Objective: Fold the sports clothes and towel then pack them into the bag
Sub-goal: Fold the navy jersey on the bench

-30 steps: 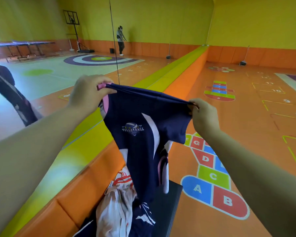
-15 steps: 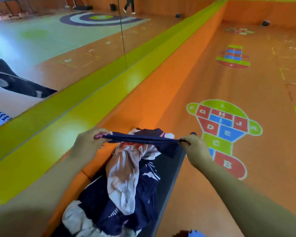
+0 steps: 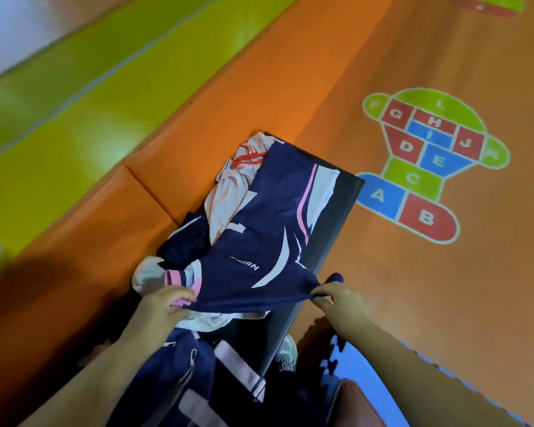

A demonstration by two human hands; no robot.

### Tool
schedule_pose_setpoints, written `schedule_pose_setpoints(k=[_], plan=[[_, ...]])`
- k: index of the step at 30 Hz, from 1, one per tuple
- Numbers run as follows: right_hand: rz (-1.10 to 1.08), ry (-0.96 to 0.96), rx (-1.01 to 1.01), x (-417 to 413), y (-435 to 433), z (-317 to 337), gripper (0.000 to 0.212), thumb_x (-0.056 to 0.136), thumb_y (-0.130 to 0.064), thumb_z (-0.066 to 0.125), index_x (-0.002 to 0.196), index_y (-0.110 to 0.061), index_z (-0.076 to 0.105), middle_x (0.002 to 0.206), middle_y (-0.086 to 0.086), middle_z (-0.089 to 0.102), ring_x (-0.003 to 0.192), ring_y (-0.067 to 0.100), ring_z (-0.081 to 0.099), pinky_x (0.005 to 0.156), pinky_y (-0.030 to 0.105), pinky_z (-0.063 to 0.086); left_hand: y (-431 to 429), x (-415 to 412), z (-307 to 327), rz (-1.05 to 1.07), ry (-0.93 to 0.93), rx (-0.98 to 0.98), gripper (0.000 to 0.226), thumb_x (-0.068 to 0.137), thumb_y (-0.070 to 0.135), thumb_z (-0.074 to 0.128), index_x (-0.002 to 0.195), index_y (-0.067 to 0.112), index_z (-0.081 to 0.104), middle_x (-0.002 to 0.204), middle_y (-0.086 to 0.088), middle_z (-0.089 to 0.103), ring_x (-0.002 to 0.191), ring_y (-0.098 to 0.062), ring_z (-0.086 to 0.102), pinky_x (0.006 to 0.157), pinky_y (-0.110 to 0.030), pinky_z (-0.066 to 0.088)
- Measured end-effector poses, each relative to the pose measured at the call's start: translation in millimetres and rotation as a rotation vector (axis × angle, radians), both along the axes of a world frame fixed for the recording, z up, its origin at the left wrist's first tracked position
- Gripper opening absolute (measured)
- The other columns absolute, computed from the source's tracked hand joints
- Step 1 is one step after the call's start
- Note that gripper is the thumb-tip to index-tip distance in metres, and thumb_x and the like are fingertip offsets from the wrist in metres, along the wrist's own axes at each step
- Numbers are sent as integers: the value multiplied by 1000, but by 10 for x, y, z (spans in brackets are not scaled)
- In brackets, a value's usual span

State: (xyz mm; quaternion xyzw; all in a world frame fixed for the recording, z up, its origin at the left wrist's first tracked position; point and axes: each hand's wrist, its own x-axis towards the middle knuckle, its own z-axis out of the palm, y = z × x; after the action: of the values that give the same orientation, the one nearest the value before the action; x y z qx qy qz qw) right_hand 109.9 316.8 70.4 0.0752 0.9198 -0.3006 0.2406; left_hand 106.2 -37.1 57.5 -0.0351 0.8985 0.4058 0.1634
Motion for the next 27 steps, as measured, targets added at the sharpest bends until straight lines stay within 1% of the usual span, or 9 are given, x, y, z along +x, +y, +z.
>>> schedule_pose_setpoints(k=[5,8,11,14,16,19,22,24,27], plan=[[10,-65,1,224,-117,-265,19,92,-17,56,103,-20,71,112,2,65,98,22,60,82,30,45,-6,397,-301,-13,-20,39,78,72,-11,71,84,65,58,100,22,63,91,-3,62,83,-15,49],[58,-79,56,189,-178,-316,20,91,-14,56,103,-17,71,109,4,65,97,24,60,73,29,42,-45,488,-425,-88,27,-13,63,70,-10,74,80,51,66,104,35,56,89,8,59,79,-4,44],[158,-23,200,-30,-299,-383,22,91,-13,50,102,-12,69,106,11,57,99,31,56,73,34,44,-98,506,-516,-173,69,-77,30,69,-9,75,85,17,72,106,46,49,92,9,55,81,-3,41],[394,144,266,-331,-578,-387,34,83,-11,34,95,-7,66,102,9,56,97,30,53,77,36,48,-156,510,-583,-207,96,-98,26,69,-6,76,85,14,72,108,45,47,93,5,55,83,-5,41],[525,236,156,-440,-816,-383,34,73,-2,46,97,-3,69,114,18,61,106,34,58,86,36,52,-171,514,-585,-227,98,-77,31,67,-6,78,83,20,70,108,44,47,93,6,56,83,-5,41],[683,200,-51,-443,-1130,-364,72,77,11,51,143,-14,39,159,9,10,143,28,22,101,27,36,-183,525,-580,-238,103,-68,46,68,-5,78,94,29,60,109,43,47,92,2,57,82,-12,43],[662,122,-93,-288,-1313,-458,88,83,7,50,152,-24,6,157,-5,-21,134,20,31,75,17,37,-199,519,-561,-249,140,-73,45,68,-5,77,93,28,61,107,30,52,91,-1,56,82,-11,42],[644,78,-51,-149,-1375,-550,82,88,-4,52,152,-16,2,158,2,-15,136,25,27,89,27,40,-207,510,-534,-278,180,-98,35,71,0,75,88,27,63,107,24,52,92,-2,54,85,-6,37],[647,-28,-20,50,-1401,-695,87,87,-22,62,151,-8,5,156,9,3,143,28,11,114,34,22,-216,492,-489,-300,221,-101,16,78,27,55,92,31,60,105,32,50,91,0,51,89,0,31]])
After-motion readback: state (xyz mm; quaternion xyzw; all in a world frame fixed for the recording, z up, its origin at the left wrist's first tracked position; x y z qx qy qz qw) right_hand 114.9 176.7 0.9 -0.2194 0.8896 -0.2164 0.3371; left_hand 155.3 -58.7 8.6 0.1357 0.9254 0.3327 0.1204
